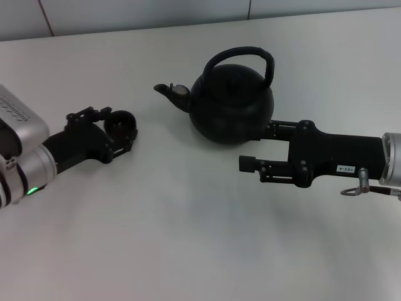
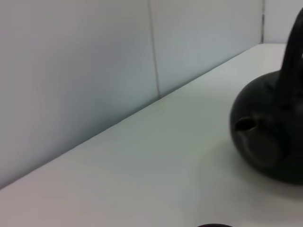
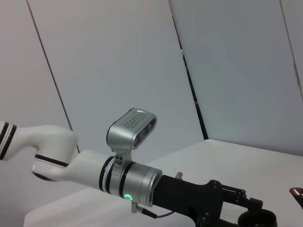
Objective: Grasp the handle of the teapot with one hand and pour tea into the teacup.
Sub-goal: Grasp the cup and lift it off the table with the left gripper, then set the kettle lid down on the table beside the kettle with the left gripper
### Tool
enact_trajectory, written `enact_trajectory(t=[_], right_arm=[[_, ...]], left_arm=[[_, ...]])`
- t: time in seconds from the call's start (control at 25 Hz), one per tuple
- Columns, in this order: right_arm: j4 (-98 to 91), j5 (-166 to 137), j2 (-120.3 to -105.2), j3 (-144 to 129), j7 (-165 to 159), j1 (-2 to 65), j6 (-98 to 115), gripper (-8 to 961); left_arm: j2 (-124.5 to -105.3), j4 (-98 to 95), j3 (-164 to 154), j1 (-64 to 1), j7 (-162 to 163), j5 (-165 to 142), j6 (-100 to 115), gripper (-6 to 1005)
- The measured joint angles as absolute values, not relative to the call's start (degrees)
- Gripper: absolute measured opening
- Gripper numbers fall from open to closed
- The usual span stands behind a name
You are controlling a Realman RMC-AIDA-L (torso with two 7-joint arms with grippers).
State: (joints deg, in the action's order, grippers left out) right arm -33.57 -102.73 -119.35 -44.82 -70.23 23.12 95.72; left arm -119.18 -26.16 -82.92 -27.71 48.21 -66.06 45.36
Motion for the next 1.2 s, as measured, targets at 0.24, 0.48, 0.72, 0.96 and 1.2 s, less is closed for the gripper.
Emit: enact_trajectory(t=[0.24,0.48,0.72,0.96,1.2], right_arm=[[-33.32,-102.71,-119.38,-45.32,-70.22,23.16,95.72,691],[-33.13,-102.59,-119.41,-45.51,-70.17,23.27,95.87,690],[-33.13,-102.56,-119.52,-45.53,-70.06,23.09,96.05,689],[-33.14,-102.56,-119.53,-45.52,-70.00,23.12,96.28,689],[-33.31,-102.56,-119.48,-45.52,-69.91,23.26,96.33,688]], left_arm=[[-119.17,-27.97,-87.56,-27.41,48.24,-62.97,45.36,696],[-119.17,-28.94,-92.03,-27.46,48.25,-61.52,45.36,703],[-119.17,-29.00,-93.30,-27.07,48.25,-61.11,45.36,710],[-119.17,-28.98,-93.50,-27.01,48.25,-61.04,45.31,717],[-119.17,-28.94,-93.91,-26.98,48.25,-60.99,45.03,724]])
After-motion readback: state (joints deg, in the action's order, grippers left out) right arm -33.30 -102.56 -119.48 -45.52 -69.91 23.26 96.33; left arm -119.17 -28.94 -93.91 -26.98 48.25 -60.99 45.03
